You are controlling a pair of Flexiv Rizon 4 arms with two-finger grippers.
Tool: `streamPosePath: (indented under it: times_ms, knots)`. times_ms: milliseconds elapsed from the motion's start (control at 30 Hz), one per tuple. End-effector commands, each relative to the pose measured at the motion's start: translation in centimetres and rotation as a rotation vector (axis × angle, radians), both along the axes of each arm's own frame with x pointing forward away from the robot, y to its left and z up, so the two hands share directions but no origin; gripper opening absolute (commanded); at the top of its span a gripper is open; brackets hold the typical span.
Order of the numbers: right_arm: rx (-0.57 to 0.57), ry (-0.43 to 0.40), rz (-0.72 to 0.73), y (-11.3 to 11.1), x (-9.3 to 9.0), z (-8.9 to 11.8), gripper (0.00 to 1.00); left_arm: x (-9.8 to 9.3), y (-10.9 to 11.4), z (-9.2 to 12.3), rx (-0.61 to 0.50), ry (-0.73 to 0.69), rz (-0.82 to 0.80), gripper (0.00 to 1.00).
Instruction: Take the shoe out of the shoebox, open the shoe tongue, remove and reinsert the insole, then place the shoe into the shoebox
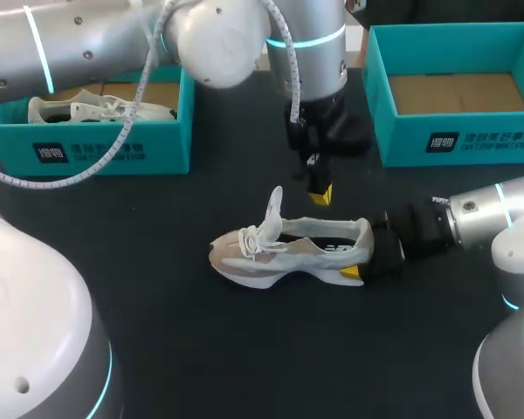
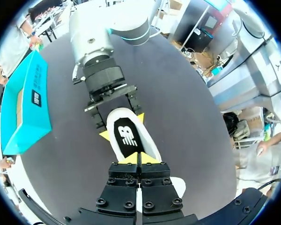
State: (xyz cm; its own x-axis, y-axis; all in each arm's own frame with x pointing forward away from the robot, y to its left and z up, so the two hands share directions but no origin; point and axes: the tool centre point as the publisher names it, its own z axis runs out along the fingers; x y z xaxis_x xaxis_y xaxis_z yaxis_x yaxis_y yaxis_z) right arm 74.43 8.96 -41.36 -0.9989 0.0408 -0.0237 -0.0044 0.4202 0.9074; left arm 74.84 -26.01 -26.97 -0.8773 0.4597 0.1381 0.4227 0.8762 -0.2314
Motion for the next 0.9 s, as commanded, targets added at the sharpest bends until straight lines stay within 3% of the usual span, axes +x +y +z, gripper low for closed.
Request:
streamPosePath:
  times_ms: [33,267,900]
  knots:
    - [-0.003,0.000,-0.001,0.2,0.0,-0.4,0.00,-0.5,-0.5,-1.6,0.011,-0.003,0.014,0.00]
    - [-0.003,0.000,-0.001,0.2,0.0,-0.4,0.00,-1.4,-0.3,-3.3,0.020,-0.006,0.075,0.00]
    - [-0.003,0.000,-0.001,0.2,0.0,-0.4,0.00,-1.6,-0.3,-3.3,0.016,-0.005,0.085,0.00]
